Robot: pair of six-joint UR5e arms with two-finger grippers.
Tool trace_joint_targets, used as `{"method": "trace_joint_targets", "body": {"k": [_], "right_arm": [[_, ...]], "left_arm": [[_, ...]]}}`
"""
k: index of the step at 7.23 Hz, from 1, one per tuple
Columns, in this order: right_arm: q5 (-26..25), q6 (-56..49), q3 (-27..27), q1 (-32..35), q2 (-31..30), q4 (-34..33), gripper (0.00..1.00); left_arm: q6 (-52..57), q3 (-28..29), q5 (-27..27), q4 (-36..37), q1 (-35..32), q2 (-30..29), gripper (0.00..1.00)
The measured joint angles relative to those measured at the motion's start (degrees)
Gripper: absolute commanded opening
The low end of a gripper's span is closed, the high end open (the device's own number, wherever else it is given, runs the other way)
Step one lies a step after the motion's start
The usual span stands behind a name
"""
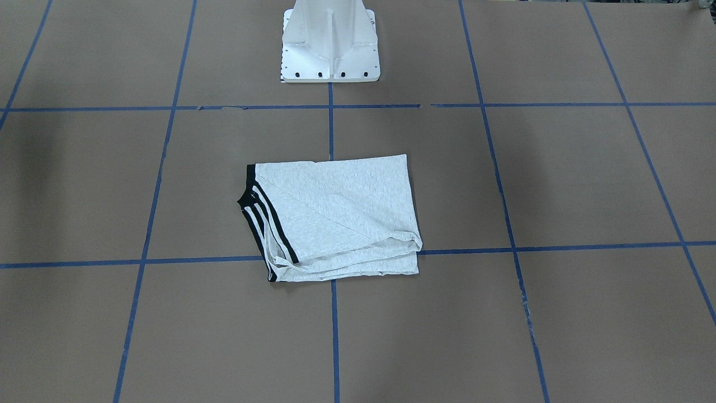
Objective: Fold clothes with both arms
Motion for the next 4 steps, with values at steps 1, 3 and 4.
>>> {"method": "trace_joint_targets", "body": {"k": [1, 3, 4], "right_arm": [[0.0, 1.9, 0.0, -0.3, 0.2, -0.1, 1.00], [0.0, 7.9, 0.6, -0.9, 0.2, 0.1, 1.00], [0.0, 9.0, 0.8, -1.1, 0.2, 0.1, 1.00]], "left_arm": [[0.0, 0.0, 0.0, 0.1, 0.0, 0.1, 1.00], [0.3, -0.2, 0.0, 0.0, -0.1, 0.8, 1.00], [0.4, -0.5, 0.0, 0.0, -0.2, 1.2, 1.00]]}}
